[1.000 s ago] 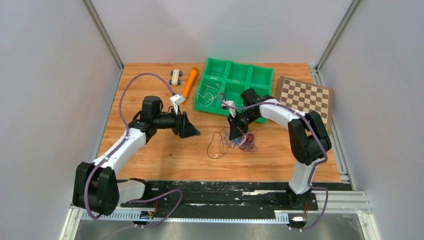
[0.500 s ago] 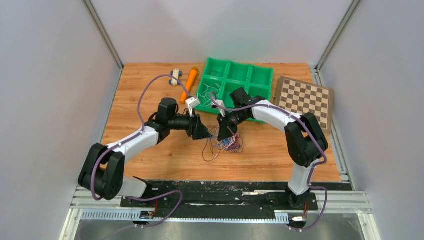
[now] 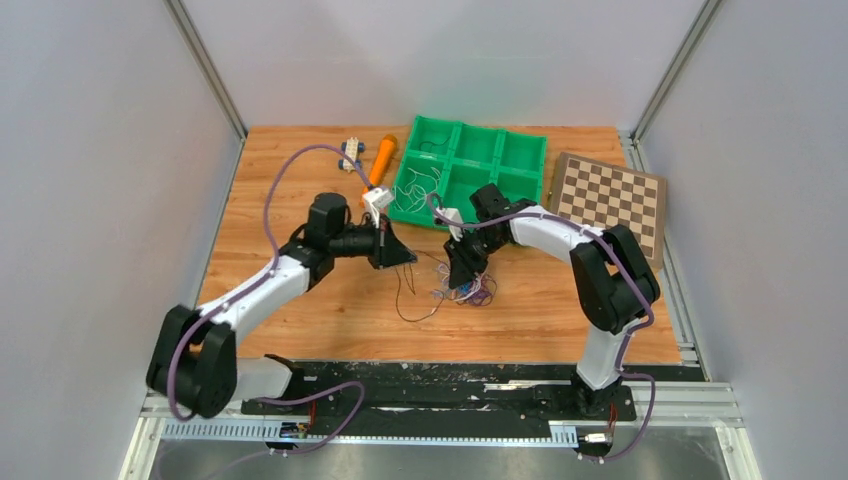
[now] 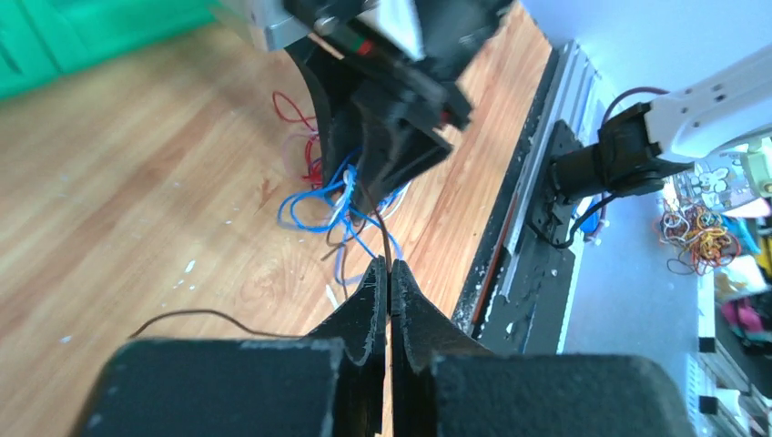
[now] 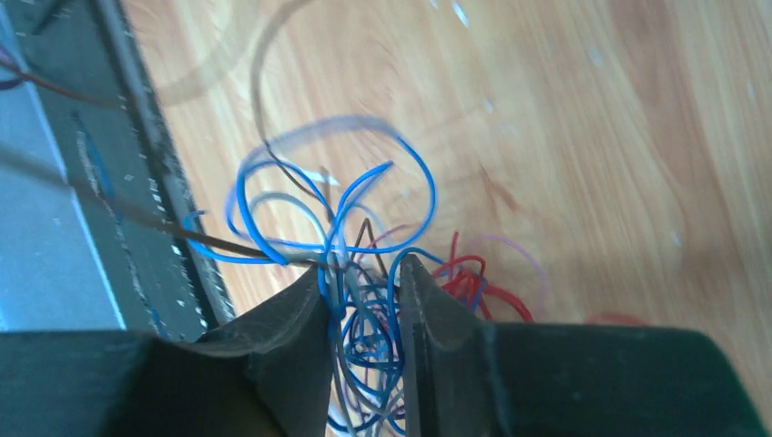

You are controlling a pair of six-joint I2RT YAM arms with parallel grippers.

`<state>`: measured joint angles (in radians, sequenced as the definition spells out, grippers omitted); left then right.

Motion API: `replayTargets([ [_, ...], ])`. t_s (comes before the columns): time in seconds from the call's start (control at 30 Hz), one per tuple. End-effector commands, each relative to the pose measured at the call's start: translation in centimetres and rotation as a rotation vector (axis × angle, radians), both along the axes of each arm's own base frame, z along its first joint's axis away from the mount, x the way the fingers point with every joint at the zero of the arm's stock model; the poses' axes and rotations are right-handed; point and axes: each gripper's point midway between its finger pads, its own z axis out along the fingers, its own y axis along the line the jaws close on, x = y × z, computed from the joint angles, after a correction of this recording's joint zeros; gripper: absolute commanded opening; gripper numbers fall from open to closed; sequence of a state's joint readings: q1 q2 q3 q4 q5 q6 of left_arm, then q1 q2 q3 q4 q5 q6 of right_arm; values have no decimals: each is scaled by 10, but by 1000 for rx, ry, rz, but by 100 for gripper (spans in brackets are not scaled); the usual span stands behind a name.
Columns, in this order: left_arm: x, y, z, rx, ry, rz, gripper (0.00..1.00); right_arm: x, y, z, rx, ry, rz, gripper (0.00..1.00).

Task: Untangle the cables

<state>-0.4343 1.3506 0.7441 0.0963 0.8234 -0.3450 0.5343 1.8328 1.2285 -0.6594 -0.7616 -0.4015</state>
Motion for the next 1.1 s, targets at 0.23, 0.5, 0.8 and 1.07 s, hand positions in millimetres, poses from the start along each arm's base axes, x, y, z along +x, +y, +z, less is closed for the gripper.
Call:
replayTargets([
  [0.23, 16, 109, 113, -42, -201, 231, 0, 22, -95, -50, -265, -56, -146, 42],
  [0.5, 34, 150, 62, 150, -180, 300, 0, 26, -124, -46, -300, -48, -178, 38],
  [0.8, 33, 139, 23, 226, -224, 189, 0, 19, -108, -24, -150, 33, -191, 8],
  [1.07, 18, 31, -11, 152, -303, -76, 4, 14, -58, 17, 90, 147, -159, 0],
])
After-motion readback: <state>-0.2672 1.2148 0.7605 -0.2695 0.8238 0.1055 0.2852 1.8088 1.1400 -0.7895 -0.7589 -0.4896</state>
